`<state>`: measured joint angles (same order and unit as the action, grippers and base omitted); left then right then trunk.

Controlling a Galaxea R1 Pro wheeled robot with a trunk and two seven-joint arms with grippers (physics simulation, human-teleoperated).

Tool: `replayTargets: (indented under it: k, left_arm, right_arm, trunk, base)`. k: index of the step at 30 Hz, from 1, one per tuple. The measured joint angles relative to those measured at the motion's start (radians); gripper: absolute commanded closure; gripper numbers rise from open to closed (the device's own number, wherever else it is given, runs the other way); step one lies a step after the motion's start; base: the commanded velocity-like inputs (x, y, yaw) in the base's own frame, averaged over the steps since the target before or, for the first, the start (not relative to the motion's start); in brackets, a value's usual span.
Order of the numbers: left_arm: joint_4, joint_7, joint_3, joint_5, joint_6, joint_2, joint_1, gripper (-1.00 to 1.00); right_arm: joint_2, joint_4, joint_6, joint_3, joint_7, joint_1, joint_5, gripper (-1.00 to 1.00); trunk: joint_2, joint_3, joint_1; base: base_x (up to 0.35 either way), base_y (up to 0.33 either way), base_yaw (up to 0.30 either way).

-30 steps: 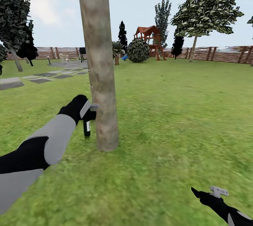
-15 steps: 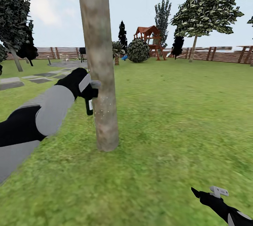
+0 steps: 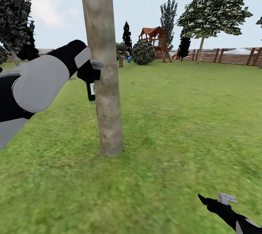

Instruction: In the garden, pick up the pesticide atomizer on the floor and spray pesticide onto both trees until each tree trunk is fully covered.

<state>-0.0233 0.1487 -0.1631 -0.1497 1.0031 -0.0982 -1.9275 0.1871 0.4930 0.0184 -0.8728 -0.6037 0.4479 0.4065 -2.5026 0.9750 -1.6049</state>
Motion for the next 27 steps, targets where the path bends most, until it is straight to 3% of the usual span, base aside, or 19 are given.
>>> replayTargets:
  k: [9, 18, 27]
  left_arm:
    - [0.002, 0.000, 0.001, 0.000, -0.001, 0.007, 0.011, 1.00]
    - [0.002, 0.000, 0.001, 0.000, -0.006, 0.015, 0.180, 1.00]
    - [0.001, 0.000, 0.002, -0.004, -0.013, 0.055, 0.309, 1.00]
  right_arm:
    - [0.000, -0.001, 0.000, 0.000, 0.001, 0.000, 0.000, -1.00]
    - [0.000, -0.001, 0.000, 0.000, 0.001, 0.000, 0.000, -1.00]
    - [0.000, -0.006, 0.000, 0.000, 0.001, 0.000, 0.000, -1.00]
  trunk:
    - [0.000, 0.000, 0.000]
    - [0.000, 0.000, 0.000]
    - [0.000, 0.000, 0.000]
  base:
    - [0.000, 0.000, 0.000]
    - [0.000, 0.000, 0.000]
    - [0.000, 0.000, 0.000]
